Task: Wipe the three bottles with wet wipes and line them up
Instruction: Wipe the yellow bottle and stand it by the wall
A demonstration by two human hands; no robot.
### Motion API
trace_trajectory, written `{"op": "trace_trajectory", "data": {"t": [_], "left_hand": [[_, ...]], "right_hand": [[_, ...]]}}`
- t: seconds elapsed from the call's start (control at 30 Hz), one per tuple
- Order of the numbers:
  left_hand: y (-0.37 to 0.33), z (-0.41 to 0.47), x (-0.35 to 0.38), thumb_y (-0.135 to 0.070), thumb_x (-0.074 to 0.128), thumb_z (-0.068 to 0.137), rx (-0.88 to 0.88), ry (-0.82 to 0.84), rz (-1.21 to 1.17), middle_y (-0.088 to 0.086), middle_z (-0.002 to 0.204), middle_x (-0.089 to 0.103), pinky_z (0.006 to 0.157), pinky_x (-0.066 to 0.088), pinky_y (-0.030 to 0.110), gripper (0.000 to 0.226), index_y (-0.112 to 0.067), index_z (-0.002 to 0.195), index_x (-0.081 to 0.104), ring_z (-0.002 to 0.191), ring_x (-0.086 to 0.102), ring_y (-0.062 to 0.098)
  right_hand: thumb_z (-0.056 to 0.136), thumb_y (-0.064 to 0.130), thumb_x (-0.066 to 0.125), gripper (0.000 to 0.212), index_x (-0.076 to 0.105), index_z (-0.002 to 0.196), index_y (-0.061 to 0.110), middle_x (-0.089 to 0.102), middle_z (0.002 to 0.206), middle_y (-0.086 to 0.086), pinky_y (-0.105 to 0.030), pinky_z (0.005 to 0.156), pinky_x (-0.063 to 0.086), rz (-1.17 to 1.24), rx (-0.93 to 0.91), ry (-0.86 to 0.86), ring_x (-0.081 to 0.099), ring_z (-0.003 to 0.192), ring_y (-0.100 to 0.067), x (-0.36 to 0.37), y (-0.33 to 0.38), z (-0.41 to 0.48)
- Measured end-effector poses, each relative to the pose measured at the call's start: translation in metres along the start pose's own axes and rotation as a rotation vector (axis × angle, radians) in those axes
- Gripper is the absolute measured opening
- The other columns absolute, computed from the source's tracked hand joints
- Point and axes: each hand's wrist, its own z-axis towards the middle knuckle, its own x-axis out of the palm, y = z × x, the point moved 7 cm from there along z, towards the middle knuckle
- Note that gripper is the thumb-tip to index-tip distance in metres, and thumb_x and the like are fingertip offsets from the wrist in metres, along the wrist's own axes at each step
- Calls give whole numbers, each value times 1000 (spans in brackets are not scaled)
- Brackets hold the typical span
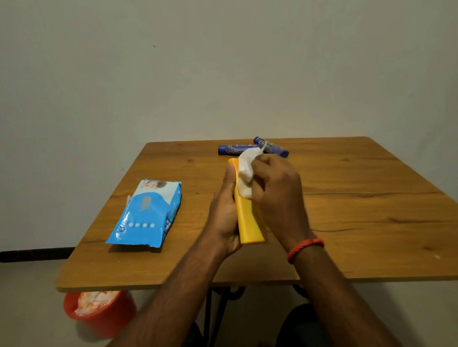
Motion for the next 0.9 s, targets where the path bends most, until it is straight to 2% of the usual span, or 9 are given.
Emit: {"op": "trace_trajectory", "data": {"t": [0.1,0.2,0.27,0.33,0.47,0.6,0.73,0.8,0.9], "left_hand": [[-2,5,-9,-66,51,90,7,-21,-129,17,123,68,94,53,48,67,-18,136,60,113,67,31],[-7,8,-18,-69,51,86,7,-16,-203,22,141,56,112,38,56,74,-14,135,59,132,53,38],[-9,8,-22,-74,37,89,-22,-12,-224,19,136,61,109,41,54,76,-14,129,64,130,55,36],[-11,7,-25,-73,27,93,-29,-6,-253,14,120,72,103,43,52,76,-20,104,80,123,59,33],[-13,7,-26,-66,26,97,-15,-7,-294,13,111,75,102,43,54,74,-22,83,84,122,57,38],[-7,4,-25,-69,27,95,-50,32,-286,11,108,76,104,42,53,75,-21,86,84,121,57,34],[-7,0,-28,-67,36,94,-76,-14,-253,14,103,76,80,59,45,67,-15,128,63,90,73,30],[-6,-2,-26,-62,36,97,-68,-7,-203,12,91,77,68,61,39,56,-17,118,63,75,75,25],[-4,-2,-25,-58,43,97,-42,-20,-204,13,98,75,72,61,39,55,-14,111,72,81,74,26]], "right_hand": [[86,-2,63,37,65,122,7,64,119,-12,-26,91,45,-72,-169,154,55,113,-25,13,20,-15],[79,2,76,45,66,122,6,66,124,-14,-42,100,50,-78,-294,264,58,121,-29,14,36,-28],[73,3,81,36,72,108,8,72,114,-12,-42,93,55,-83,-379,317,64,112,-27,11,41,-36],[71,-1,81,28,75,95,12,74,103,-7,-39,79,59,-88,-435,378,67,99,-24,9,41,-45],[69,-1,83,23,73,81,15,72,88,-1,-31,65,56,-74,-502,400,64,83,-18,3,34,-55],[75,3,78,13,73,83,11,70,92,-5,-33,69,58,-41,-403,366,64,85,-20,-1,19,-51],[79,8,75,13,74,92,10,70,98,-6,-28,80,55,2,-278,277,65,92,-18,0,10,-35],[80,7,77,14,74,94,8,69,101,-7,-24,82,53,21,-229,218,63,95,-16,2,9,-24],[81,8,78,17,74,97,4,65,110,-11,-12,84,43,58,-155,124,57,100,-11,2,11,-7]]}}
